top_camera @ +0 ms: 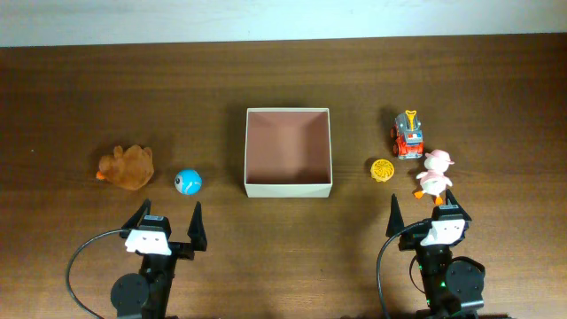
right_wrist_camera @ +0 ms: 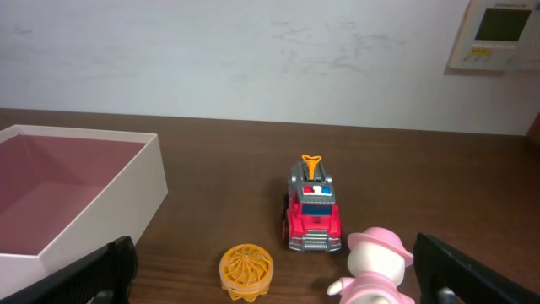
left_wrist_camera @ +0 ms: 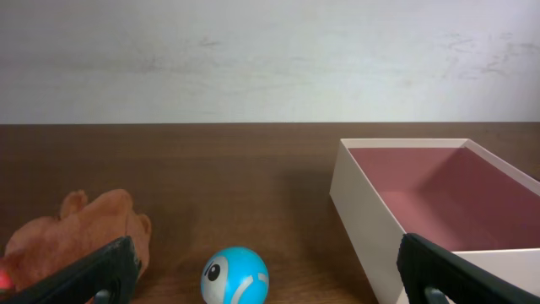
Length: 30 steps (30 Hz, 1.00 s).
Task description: Pack container
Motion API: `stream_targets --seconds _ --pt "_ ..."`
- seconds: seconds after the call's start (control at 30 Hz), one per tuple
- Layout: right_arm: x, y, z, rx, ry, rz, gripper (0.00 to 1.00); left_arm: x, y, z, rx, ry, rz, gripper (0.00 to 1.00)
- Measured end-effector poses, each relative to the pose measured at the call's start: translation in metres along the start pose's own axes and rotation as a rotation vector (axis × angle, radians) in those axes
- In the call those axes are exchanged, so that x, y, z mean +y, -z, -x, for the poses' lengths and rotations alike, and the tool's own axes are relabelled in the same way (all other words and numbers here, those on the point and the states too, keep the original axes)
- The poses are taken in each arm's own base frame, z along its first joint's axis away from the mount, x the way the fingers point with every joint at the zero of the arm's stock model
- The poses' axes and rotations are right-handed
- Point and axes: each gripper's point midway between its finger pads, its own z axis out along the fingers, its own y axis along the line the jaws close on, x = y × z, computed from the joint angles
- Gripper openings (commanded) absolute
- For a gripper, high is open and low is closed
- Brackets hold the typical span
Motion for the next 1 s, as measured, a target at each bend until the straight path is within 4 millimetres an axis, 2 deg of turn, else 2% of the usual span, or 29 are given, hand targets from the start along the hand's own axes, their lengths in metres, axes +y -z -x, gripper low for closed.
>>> stream_targets --seconds 1.0 --pt "-0.0028 0.0 -0.0001 0.0 -0.001 -0.011 0.99 0.0008 0.0 0.0 0.0 0.0 0.005 0.99"
